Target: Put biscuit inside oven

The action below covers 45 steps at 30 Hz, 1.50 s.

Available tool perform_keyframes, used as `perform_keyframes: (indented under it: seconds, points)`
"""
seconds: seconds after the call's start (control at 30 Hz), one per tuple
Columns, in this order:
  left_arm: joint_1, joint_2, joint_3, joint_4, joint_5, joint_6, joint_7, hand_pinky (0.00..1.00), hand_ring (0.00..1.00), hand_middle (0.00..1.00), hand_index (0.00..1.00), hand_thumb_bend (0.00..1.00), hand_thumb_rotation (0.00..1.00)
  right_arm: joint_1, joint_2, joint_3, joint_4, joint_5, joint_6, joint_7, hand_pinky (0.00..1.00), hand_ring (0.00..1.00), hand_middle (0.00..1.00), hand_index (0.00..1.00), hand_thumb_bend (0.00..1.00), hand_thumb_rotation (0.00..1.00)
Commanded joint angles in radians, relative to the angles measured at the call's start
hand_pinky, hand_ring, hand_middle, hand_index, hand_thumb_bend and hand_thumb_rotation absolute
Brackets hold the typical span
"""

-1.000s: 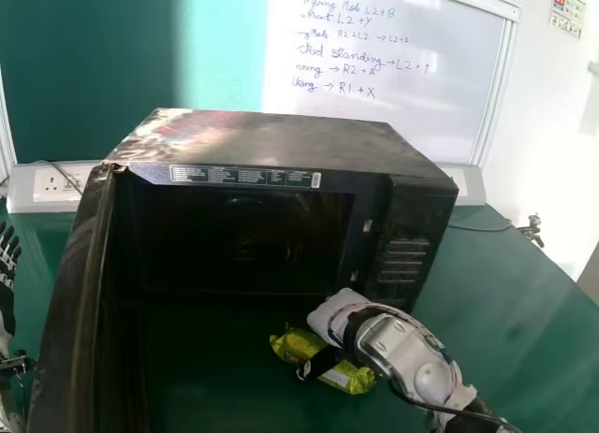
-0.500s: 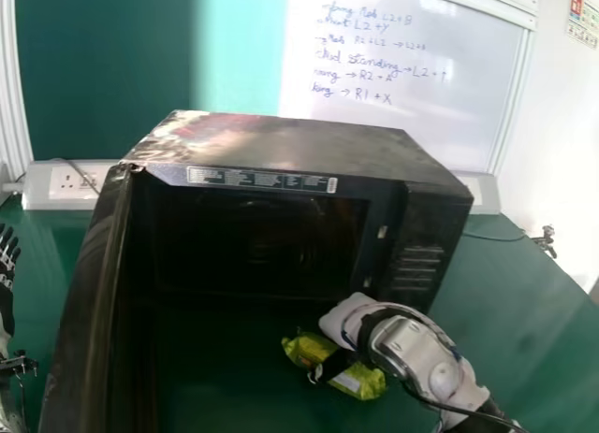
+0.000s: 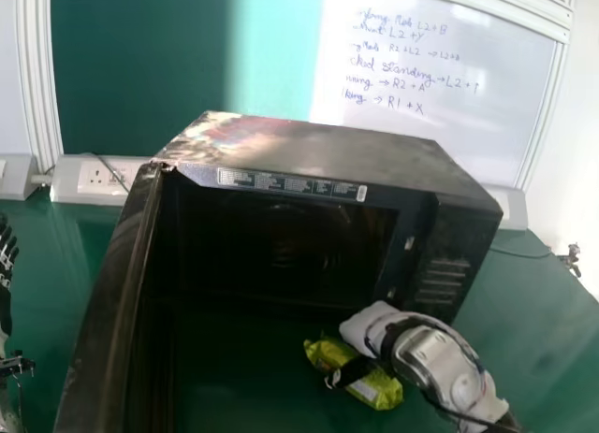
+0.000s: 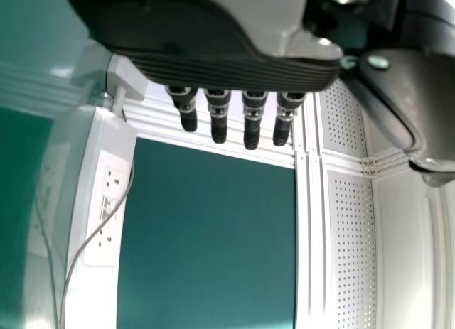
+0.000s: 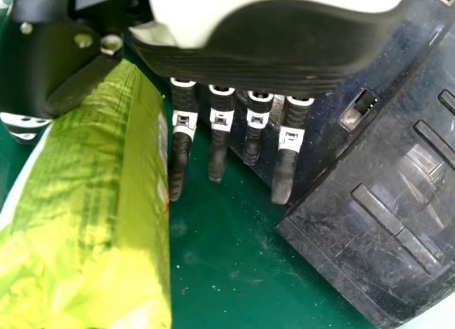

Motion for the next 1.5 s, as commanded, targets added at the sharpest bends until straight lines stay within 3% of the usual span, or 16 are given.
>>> perform_keyframes:
  seconds: [0.0, 0.13, 0.2, 0.5, 0.7, 0.77, 0.9, 1.2, 1.47]
  points:
    - [0.046, -0.028, -0.001, 0.037, 0.0, 0.005, 0.001, 0.76, 0.78, 0.77, 0.8, 0.77, 0.68, 0.096, -0.028, 0.031, 0.04, 0.005, -0.01, 0.046, 0.54, 0.66, 0.75, 0.86, 1.0, 0.39]
    - [0.048, -0.029, -0.001, 0.033, -0.004, 0.007, -0.005, 0.76, 0.78, 0.77, 0.81, 0.77, 0.68, 0.111, -0.041, 0.022, 0.01, 0.025, -0.022, 0.061, 0.8, 0.83, 0.84, 0.87, 1.0, 0.4]
    - [0.047, -0.028, 0.001, 0.034, -0.008, 0.012, -0.009, 0.76, 0.78, 0.77, 0.81, 0.78, 0.67, 0.119, -0.051, 0.019, -0.002, 0.035, -0.032, 0.059, 0.85, 0.87, 0.86, 0.87, 1.0, 0.41]
    - [0.045, -0.027, 0.002, 0.037, -0.008, 0.01, -0.007, 0.76, 0.78, 0.77, 0.81, 0.78, 0.67, 0.144, -0.087, 0.032, -0.048, 0.022, -0.07, 0.064, 0.61, 0.7, 0.78, 0.85, 1.0, 0.39]
    - [0.034, -0.021, 0.01, 0.05, -0.024, 0.019, -0.03, 0.75, 0.78, 0.77, 0.8, 0.75, 0.66, 0.155, -0.092, 0.031, -0.062, 0.023, -0.08, 0.072, 0.68, 0.75, 0.8, 0.85, 1.0, 0.41]
    - [0.037, -0.014, 0.007, 0.053, -0.018, 0.026, -0.027, 0.74, 0.78, 0.77, 0.81, 0.76, 0.68, 0.166, -0.085, 0.022, -0.069, 0.032, -0.062, 0.08, 0.77, 0.82, 0.84, 0.85, 1.0, 0.38]
    - [0.038, -0.009, 0.012, 0.052, -0.029, 0.05, -0.036, 0.74, 0.78, 0.77, 0.81, 0.78, 0.68, 0.161, -0.079, 0.035, -0.082, 0.022, -0.057, 0.106, 0.85, 0.89, 0.88, 0.87, 1.0, 0.38]
    - [0.028, 0.0, 0.017, 0.074, -0.034, 0.042, -0.052, 0.74, 0.78, 0.78, 0.82, 0.77, 0.7, 0.164, -0.065, 0.053, -0.08, -0.018, -0.056, 0.109, 0.83, 0.87, 0.87, 0.86, 1.0, 0.4]
    - [0.021, 0.006, 0.019, 0.085, -0.043, 0.053, -0.063, 0.75, 0.79, 0.78, 0.83, 0.77, 0.69, 0.156, -0.048, 0.056, -0.087, -0.039, -0.037, 0.14, 0.88, 0.94, 0.91, 0.89, 1.0, 0.42]
